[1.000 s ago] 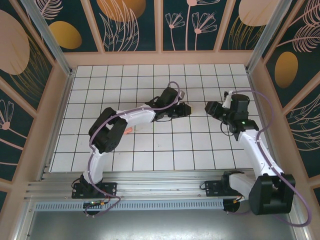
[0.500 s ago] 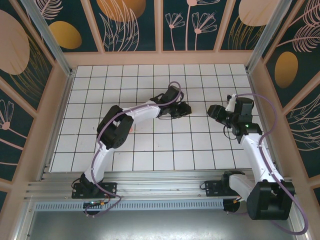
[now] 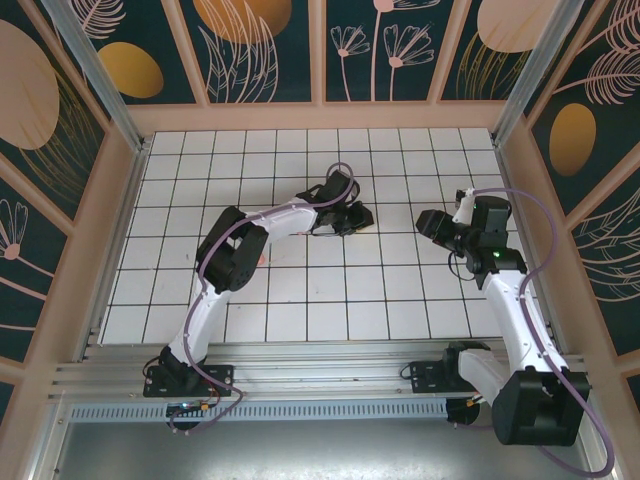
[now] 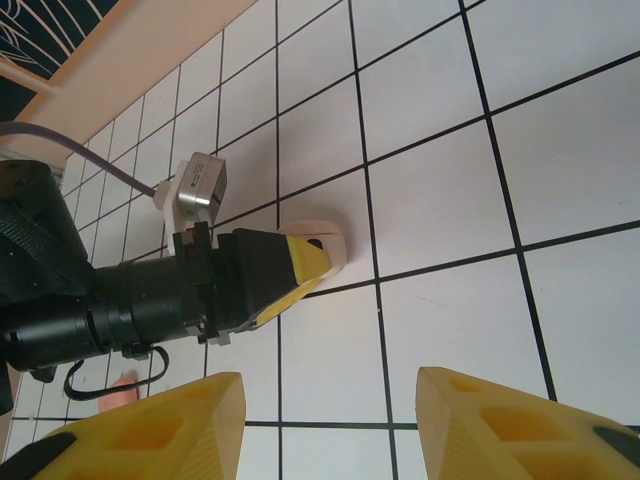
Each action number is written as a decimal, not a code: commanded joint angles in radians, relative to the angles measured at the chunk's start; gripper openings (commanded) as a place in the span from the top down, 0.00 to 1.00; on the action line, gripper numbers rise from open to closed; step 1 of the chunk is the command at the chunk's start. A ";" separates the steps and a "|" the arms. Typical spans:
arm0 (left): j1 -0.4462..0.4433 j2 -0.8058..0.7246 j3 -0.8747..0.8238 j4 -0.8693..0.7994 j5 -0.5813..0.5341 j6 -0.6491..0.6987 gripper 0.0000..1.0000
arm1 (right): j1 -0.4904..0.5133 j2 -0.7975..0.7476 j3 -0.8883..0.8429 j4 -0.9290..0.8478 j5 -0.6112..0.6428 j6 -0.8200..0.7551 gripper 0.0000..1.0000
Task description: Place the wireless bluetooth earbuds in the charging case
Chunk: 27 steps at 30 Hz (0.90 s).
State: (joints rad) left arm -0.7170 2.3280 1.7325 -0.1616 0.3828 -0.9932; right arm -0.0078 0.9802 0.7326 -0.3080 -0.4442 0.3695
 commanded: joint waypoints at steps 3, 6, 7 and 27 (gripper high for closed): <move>0.016 0.032 0.043 -0.022 0.011 -0.005 0.87 | -0.007 -0.029 0.003 -0.016 -0.017 0.002 0.51; 0.019 0.036 0.045 -0.036 0.014 0.001 0.85 | -0.009 -0.035 0.004 -0.021 -0.015 0.002 0.51; 0.020 0.036 0.044 -0.039 0.014 0.002 0.85 | -0.008 -0.035 0.005 -0.022 -0.014 0.002 0.51; 0.033 -0.078 0.092 -0.293 -0.162 0.161 0.58 | -0.008 -0.064 0.050 -0.092 -0.042 -0.011 0.51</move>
State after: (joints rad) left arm -0.6971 2.3348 1.7947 -0.3470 0.2947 -0.8921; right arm -0.0078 0.9260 0.7368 -0.3519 -0.4660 0.3729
